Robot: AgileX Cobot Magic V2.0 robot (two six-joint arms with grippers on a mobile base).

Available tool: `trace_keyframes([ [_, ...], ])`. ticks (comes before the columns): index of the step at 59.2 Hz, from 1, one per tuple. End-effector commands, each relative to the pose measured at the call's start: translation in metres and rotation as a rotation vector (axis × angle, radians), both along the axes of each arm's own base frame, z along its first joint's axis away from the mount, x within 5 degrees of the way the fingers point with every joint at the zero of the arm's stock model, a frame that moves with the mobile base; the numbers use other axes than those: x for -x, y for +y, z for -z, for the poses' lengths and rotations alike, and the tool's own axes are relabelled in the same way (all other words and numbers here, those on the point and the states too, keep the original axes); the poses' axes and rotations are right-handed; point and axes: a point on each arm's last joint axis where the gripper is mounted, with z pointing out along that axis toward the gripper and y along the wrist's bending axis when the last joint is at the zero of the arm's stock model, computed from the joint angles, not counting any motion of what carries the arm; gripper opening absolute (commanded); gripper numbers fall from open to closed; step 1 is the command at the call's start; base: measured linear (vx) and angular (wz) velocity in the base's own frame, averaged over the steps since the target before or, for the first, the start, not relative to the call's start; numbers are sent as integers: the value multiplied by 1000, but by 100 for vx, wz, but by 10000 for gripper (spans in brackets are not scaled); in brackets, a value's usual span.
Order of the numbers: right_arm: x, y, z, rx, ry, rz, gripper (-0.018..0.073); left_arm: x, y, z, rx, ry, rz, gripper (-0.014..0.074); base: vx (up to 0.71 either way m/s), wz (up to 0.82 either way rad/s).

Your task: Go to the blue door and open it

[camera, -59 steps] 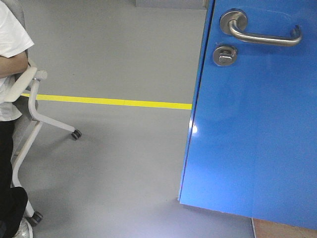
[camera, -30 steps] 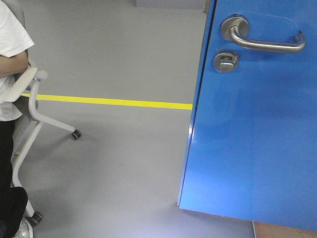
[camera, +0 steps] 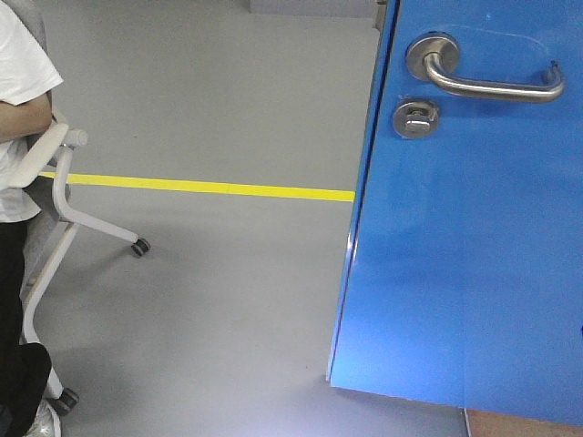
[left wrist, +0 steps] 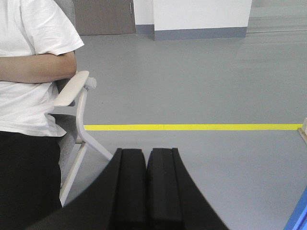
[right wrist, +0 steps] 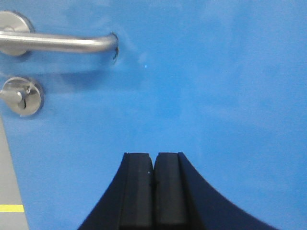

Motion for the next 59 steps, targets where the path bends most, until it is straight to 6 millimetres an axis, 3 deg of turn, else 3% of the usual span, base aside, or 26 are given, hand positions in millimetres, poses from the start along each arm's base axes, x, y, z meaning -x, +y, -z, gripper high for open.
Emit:
trace_keyframes([
  [1,5,1,-1,13,-111,-1,-5,0,-1,-18,6,-123,7,71,0,0],
  [8,13,1,17,-1,-112,1,-5,0,-1,-18,6,-123,7,71,0,0],
  [13,20,2,18,13,-137,4,-5,0,-1,-18,6,-123,7,71,0,0],
  [59,19,2,20,-24,-108,3,-4,0,-1,-18,6,-124,7,71,0,0],
])
